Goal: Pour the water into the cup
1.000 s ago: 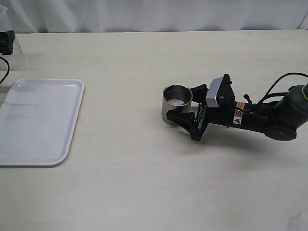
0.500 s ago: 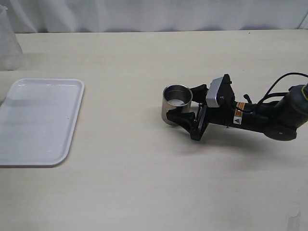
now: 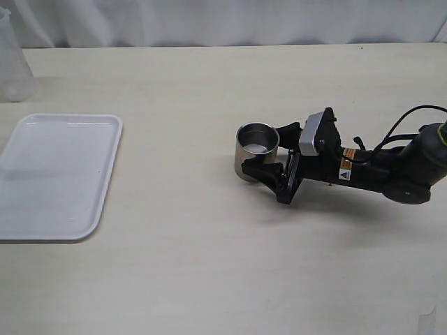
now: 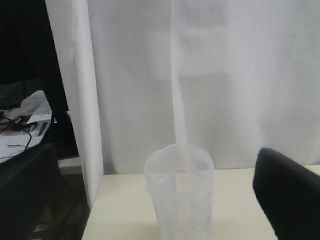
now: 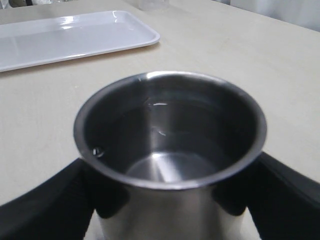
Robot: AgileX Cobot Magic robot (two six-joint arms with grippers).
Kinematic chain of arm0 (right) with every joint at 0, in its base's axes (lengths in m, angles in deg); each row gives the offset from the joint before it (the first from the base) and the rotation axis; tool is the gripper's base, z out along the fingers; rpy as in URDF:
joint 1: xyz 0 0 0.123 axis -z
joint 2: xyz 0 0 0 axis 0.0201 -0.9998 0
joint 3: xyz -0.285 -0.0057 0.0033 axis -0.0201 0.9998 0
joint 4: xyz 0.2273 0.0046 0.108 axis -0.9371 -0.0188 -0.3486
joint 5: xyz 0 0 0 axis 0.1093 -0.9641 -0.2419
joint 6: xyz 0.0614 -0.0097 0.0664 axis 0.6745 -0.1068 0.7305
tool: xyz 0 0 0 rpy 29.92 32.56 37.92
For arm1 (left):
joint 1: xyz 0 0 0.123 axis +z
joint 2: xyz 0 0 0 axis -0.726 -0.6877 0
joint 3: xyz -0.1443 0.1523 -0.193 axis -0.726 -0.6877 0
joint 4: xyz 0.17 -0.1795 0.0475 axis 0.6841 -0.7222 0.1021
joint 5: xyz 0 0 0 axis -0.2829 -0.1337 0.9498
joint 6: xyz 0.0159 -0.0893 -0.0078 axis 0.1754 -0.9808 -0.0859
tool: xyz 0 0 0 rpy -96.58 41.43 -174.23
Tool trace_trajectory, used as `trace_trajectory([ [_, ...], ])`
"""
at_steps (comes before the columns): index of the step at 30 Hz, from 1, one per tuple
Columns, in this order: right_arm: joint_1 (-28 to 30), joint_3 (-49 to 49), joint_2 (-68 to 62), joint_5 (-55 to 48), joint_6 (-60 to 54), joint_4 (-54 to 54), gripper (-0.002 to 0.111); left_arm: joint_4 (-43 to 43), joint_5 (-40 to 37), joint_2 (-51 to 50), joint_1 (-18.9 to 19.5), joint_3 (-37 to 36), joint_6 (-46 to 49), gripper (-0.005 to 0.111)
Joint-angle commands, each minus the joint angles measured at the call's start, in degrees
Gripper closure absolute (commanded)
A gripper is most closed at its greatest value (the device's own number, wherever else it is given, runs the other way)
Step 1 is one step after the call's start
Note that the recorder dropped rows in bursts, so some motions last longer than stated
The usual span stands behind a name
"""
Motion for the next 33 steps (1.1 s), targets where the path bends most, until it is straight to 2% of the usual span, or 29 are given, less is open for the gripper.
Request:
trace_trajectory([
  [1, 0.0, -0.4, 0.2, 1.1, 0.0, 0.2, 0.104, -0.2, -0.5, 6.1, 0.0, -3.6, 0.2, 0.002],
  [8, 0.0, -0.4, 0.2, 1.1, 0.0, 0.2, 0.104, -0.2, -1.0, 16.8, 0.0, -8.9, -2.5, 0.002],
  [13, 0.0, -0.4, 0.2, 1.1, 0.0, 0.2, 0.104, -0.2, -6.9, 25.5, -0.1, -11.5, -2.6, 0.002],
  [19, 0.0, -0.4, 0.2, 1.1, 0.0, 0.2, 0.104, -0.2, -10.2, 36.5, -0.6, -15.0, -7.0, 0.002],
  [27, 0.0, -0.4, 0.2, 1.1, 0.0, 0.2, 0.104, -0.1, -21.5, 49.9, -9.6, -16.0, -7.0, 0.002],
  [33, 0.0, -0.4, 0.2, 1.1, 0.0, 0.2, 0.104, -0.6, -27.6, 58.2, -14.1, -16.0, -7.0, 0.002],
])
